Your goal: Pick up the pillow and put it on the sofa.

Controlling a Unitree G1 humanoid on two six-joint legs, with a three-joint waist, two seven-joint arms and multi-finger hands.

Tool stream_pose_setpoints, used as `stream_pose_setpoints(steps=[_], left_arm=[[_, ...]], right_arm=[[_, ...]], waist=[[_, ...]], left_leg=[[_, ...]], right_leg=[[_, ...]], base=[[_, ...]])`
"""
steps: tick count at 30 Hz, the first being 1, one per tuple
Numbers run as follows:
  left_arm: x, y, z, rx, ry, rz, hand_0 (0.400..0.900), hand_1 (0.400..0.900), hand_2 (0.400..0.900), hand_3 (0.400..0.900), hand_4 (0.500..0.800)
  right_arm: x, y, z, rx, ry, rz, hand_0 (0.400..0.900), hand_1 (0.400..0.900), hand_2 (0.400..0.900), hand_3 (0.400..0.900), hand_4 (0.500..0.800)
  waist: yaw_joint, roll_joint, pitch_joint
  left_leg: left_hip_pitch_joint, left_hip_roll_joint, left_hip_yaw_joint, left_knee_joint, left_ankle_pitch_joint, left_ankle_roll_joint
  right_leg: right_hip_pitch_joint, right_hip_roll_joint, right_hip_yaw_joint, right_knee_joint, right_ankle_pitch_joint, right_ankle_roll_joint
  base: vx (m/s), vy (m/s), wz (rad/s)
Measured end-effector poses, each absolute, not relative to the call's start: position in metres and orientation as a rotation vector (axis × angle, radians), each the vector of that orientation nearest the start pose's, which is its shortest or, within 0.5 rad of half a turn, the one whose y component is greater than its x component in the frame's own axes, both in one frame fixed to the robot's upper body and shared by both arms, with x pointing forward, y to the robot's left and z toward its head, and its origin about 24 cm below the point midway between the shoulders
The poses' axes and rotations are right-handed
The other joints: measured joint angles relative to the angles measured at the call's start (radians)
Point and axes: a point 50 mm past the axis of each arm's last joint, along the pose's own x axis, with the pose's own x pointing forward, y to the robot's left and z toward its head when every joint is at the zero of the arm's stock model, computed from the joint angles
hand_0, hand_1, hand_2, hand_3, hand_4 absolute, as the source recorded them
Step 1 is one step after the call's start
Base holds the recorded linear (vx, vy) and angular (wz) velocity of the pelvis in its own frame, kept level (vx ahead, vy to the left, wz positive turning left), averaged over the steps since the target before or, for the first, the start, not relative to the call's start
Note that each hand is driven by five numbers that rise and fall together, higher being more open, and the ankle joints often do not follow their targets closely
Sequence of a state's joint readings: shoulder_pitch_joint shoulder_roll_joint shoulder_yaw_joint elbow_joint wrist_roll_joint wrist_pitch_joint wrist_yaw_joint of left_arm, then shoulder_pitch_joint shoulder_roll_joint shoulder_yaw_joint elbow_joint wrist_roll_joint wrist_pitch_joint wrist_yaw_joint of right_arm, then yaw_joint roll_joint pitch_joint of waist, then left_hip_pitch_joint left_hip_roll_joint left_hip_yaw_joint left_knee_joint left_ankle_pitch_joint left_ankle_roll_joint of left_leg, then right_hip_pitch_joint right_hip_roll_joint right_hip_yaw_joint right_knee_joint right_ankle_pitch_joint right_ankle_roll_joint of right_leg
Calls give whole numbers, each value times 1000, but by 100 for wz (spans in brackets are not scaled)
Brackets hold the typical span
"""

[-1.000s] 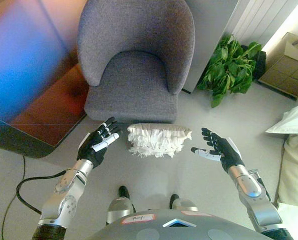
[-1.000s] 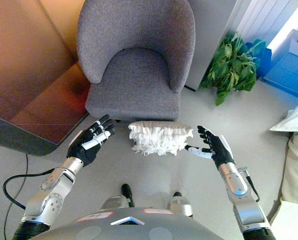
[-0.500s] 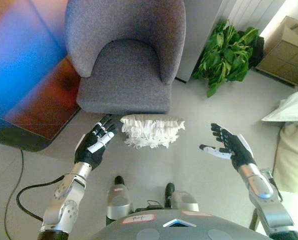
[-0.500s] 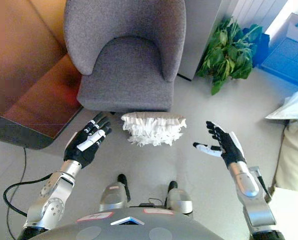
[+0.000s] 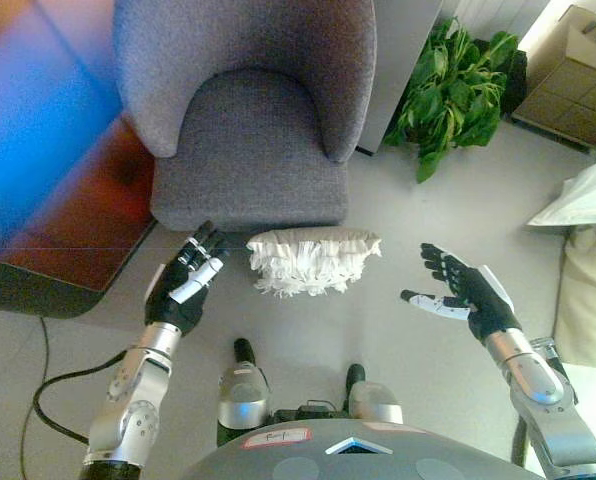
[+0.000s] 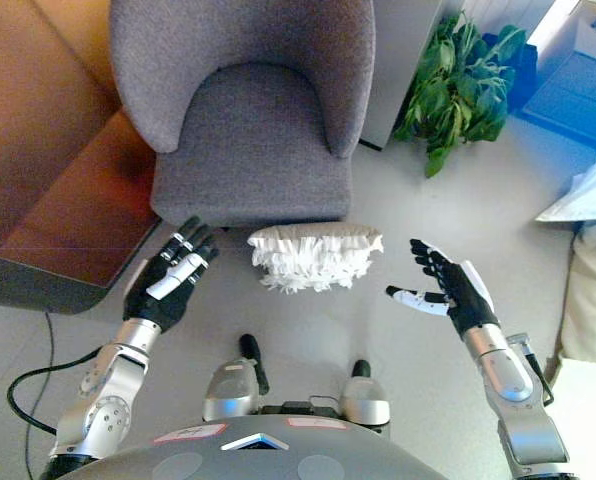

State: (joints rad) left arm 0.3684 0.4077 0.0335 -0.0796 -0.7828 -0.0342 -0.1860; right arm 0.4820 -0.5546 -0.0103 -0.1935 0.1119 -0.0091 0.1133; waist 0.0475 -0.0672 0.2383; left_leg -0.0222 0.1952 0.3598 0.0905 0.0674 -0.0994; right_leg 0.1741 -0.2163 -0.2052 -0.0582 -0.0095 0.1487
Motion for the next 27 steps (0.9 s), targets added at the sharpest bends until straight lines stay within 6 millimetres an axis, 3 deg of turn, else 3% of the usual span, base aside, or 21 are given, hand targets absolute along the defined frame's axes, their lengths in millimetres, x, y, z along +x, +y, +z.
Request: stream_pose_setpoints(steps=[6, 9, 10, 12, 13, 14, 15, 17, 22, 27], left_arm=[[181, 237, 20, -375, 145, -60, 900, 900, 900, 900, 800], [182, 236, 20, -377, 151, -76, 900, 900, 900, 900, 800], [181, 235, 18, -381, 166, -84, 900, 900, 900, 900, 800], [182, 231, 16, -387, 181, -100, 900, 900, 900, 900, 800], [185, 229, 16, -387, 177, -114, 900, 900, 900, 900, 800], [186, 228, 16, -382, 184, -122, 900, 900, 900, 900, 800], [186, 228, 16, -382, 191, -124, 900, 900, 900, 900, 800], [186, 234, 19, -354, 192, -121, 900, 900, 900, 900, 800], [186, 237, 19, -336, 209, -116, 900, 900, 900, 900, 800], [182, 230, 7, -342, 276, -122, 900, 900, 900, 900, 800]], right_arm=[[163, -243, 25, -377, 262, 129, 900, 900, 900, 900, 800], [166, -243, 27, -364, 247, 117, 900, 900, 900, 900, 800], [166, -243, 26, -359, 250, 106, 900, 900, 900, 900, 800], [167, -242, 25, -350, 253, 83, 900, 900, 900, 900, 800], [168, -240, 26, -338, 240, 57, 900, 900, 900, 900, 800], [167, -237, 23, -324, 246, 48, 900, 900, 900, 900, 800], [165, -233, 19, -318, 263, 60, 900, 900, 900, 900, 800], [160, -224, 13, -305, 288, 95, 900, 900, 900, 900, 800], [152, -226, 7, -306, 321, 79, 900, 900, 900, 900, 800], [150, -227, 5, -325, 330, 81, 900, 900, 900, 900, 800]], waist=[[37, -3, -11], [38, -3, -16], [37, -8, -36], [33, 20, -53], [14, 30, -53], [-2, 36, -61], [-14, 40, -78], [-15, 42, -103], [-41, 29, -119], [-82, 15, -124]], left_leg=[[-20, 6, -50, 74, -56, -15], [-25, -8, -60, 84, -78, -4], [-31, -42, -66, 76, -88, 14], [-36, -66, -86, 59, -97, 31], [-46, -85, -97, 88, -119, 64], [-40, -93, -112, 81, -125, 68], [-11, -99, -110, 50, -117, 80], [30, -114, -111, -11, -100, 102], [39, -136, -136, -52, -82, 124], [76, -145, -181, -97, -63, 86]], right_leg=[[-1, -5, -2, 13, -13, 21], [-13, -15, -7, 56, -37, 26], [-44, -47, -8, 110, -52, 37], [-132, -73, 3, 274, -49, 35], [-207, -101, 16, 435, -46, 30], [-256, -123, 32, 541, -18, 5], [-290, -131, 45, 587, 32, -9], [-332, -124, 60, 647, 37, -17], [-336, -101, 24, 515, 25, -14], [-285, -178, 37, 130, 104, 91]], base=[[200, 126, -4], [213, 199, 13], [211, 240, 31], [205, 282, 32], [166, 224, 22], [181, 105, 19], [180, 44, 22], [193, -69, 28], [163, -200, 18], [206, -220, 43]])
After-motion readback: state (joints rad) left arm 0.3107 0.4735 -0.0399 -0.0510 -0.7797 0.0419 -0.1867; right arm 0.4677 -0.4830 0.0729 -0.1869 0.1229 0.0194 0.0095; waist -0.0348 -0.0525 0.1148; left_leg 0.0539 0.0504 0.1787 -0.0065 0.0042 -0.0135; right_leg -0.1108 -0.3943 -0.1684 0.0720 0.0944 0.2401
